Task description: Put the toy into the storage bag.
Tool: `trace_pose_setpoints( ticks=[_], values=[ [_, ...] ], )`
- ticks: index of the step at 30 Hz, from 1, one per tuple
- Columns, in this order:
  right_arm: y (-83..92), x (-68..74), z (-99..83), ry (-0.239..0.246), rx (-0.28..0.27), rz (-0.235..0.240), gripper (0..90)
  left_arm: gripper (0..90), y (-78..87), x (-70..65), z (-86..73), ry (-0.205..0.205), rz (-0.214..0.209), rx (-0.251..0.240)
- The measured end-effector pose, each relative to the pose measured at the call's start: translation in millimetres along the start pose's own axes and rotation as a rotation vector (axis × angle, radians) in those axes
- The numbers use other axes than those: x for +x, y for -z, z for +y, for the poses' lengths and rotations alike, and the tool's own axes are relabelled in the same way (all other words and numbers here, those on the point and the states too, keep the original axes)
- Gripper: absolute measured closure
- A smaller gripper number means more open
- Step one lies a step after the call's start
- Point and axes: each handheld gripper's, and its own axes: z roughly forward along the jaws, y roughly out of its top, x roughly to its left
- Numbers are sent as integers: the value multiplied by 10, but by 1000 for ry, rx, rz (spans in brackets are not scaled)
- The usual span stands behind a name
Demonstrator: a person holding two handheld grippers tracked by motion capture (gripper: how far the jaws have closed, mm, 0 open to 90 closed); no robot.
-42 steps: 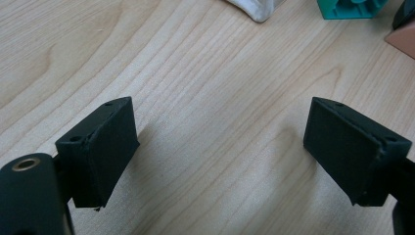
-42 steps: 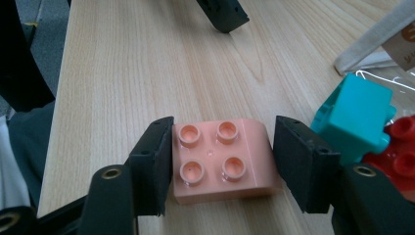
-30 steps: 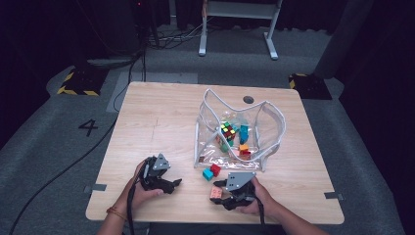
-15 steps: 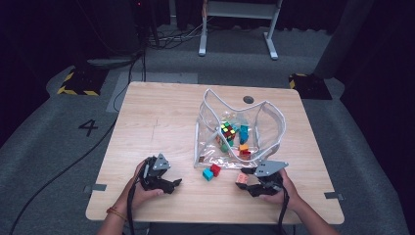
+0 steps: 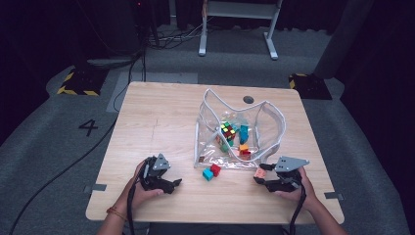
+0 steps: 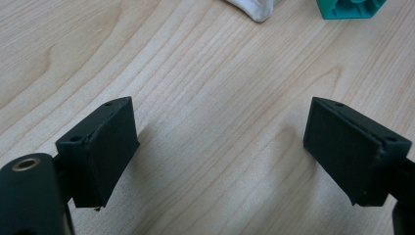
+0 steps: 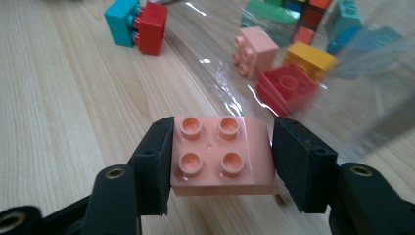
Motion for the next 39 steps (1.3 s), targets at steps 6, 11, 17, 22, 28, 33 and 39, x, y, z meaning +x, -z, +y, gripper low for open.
trace_pose_setpoints(
  ticks=[6,11,17,22,28,33,39],
  values=[
    [147,-113,-87,-30,15,-47,437,128,0,0,0,0,0,0],
    [265,-212,-102,-56,5,-75,437,128,0,0,0,0,0,0],
    [400,-306,-98,-64,-15,-124,437,128,0,0,0,0,0,0],
    [498,-439,-61,-77,-35,-165,437,128,0,0,0,0,0,0],
    [658,-638,71,-80,-60,-211,437,127,-3,-2,2,6,-6,3],
    [772,-801,239,-70,-77,-250,437,126,-4,-2,3,7,-6,3],
    [900,-946,539,-43,-100,-280,437,126,-2,1,5,2,5,2]
  ],
)
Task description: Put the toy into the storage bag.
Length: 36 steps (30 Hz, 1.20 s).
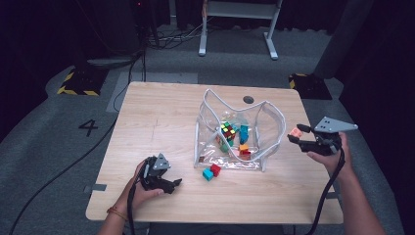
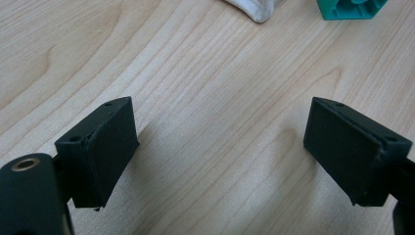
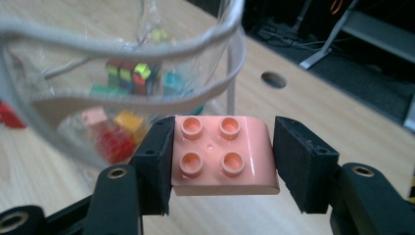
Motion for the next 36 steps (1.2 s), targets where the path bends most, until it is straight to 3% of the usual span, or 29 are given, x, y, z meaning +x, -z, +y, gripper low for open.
trace_pose_setpoints(
  ticks=[6,15,16,24,36],
  values=[
    [85,-87,354,22,-41,6,437,126,0,0,0,0,0,1],
    [51,-77,743,71,-61,24,437,125,-5,5,6,-5,1,-1],
    [39,-53,776,58,-61,37,437,125,-4,4,6,-3,-1,1],
    [-187,173,967,109,-55,137,437,125,-4,5,6,-4,0,1],
    [-619,458,1132,225,47,251,437,125,-4,5,6,-4,0,1]
  ],
)
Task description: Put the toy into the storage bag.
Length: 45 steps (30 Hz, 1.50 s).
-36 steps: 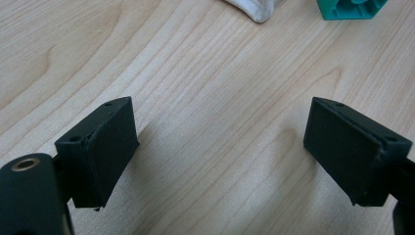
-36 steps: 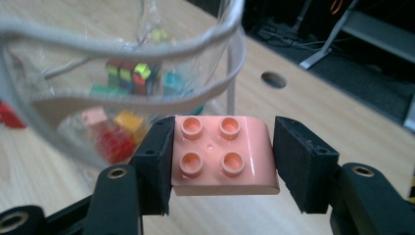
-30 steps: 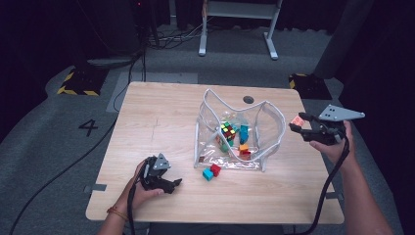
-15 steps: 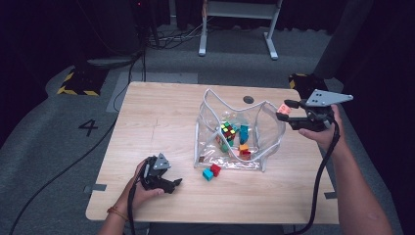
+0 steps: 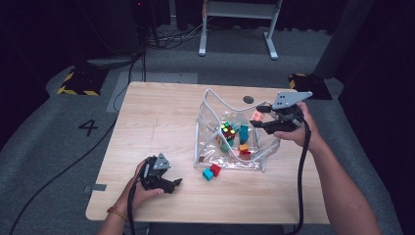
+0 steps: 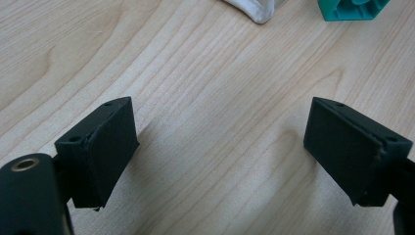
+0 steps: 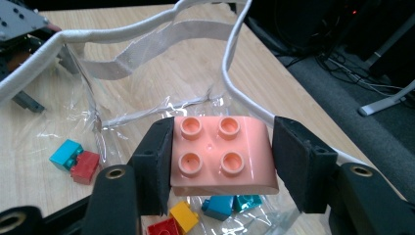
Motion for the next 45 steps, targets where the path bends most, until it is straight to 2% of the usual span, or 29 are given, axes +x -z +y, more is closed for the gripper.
trace_pose_setpoints(
  ticks=[3,5,12,13,14,17,19,23,26,28,34,39,45],
  values=[
    [-90,10,30,12,26,28,437,126,0,0,0,1,0,0],
    [-149,12,56,29,65,47,437,125,-1,1,0,-1,0,-1],
    [-379,22,163,120,240,79,436,125,-1,1,0,0,1,-1],
    [-411,34,171,118,270,87,436,125,-1,0,0,-1,1,-1],
    [-455,18,178,158,278,93,436,125,0,0,0,1,0,0],
    [-522,7,194,163,368,107,436,125,0,0,0,1,0,0],
    [-562,-10,179,158,384,107,436,125,0,0,0,0,0,0],
    [-614,-62,131,134,464,115,436,125,0,0,0,0,0,0],
    [-619,-109,80,107,504,113,436,125,0,0,0,0,0,0],
    [-608,-143,38,115,536,109,436,125,0,0,0,0,0,0],
    [-525,-219,-57,98,575,89,436,125,-1,2,1,-2,0,-1],
    [-405,-281,-93,79,581,56,435,125,-2,2,1,-1,1,0],
    [-322,-314,-112,72,562,50,435,125,-2,2,1,-2,1,0]
  ],
)
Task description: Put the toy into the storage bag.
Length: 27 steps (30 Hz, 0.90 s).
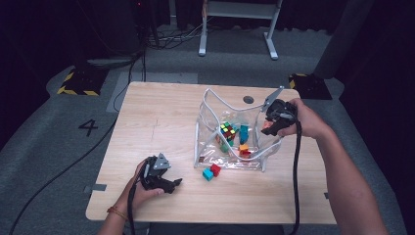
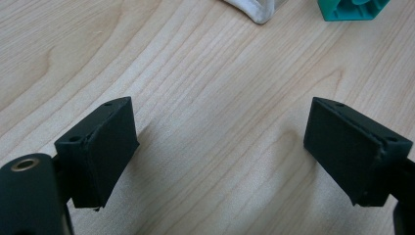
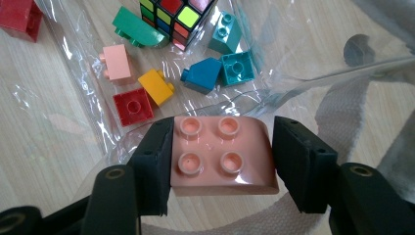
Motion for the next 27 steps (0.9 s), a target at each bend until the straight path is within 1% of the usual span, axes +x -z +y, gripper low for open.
trace_pose_setpoints(
  ticks=[2,4,5,6,8,9,10,11,12,13,14,15,17,19,21,22,24,26,27],
  values=[
    [6,5,-9,-5,-13,4,435,125,0,0,0,0,0,0],
    [19,11,-15,1,-28,-1,434,125,-1,-1,0,1,2,-1],
    [31,22,-18,-9,-38,-1,431,125,0,0,0,0,0,0],
    [47,26,-25,-10,-54,-6,424,125,0,-1,0,1,1,-1],
    [82,37,-46,-8,-95,-8,381,125,1,0,0,1,-1,0],
    [103,44,-60,-6,-117,-20,361,125,1,0,0,1,-1,0],
    [127,52,-81,-21,-150,-26,359,125,1,0,0,1,-1,0],
    [143,60,-95,-29,-169,-31,358,125,1,0,0,1,-1,0],
    [186,77,-124,-24,-199,-43,355,125,0,-1,0,1,-1,0],
    [209,87,-143,-26,-221,-43,354,125,1,0,0,1,-1,0],
    [246,103,-170,-30,-241,-57,347,125,0,-1,0,1,1,-1],
    [292,121,-210,-33,-275,-65,337,125,1,-1,0,1,-1,0],
    [346,165,-275,-68,-340,-63,323,125,1,0,0,1,-1,0],
    [408,194,-363,-76,-423,-79,304,125,1,-1,0,1,-1,0],
    [450,220,-437,-94,-484,-76,301,125,1,0,0,1,-1,0],
    [472,233,-478,-104,-509,-74,295,125,1,-1,0,1,-1,0],
    [510,275,-567,-124,-548,-94,291,125,1,0,0,0,-1,0],
    [538,308,-638,-141,-567,-103,285,125,1,0,0,1,-1,0],
    [553,328,-678,-142,-585,-110,285,125,1,-1,0,1,-1,0]
  ],
)
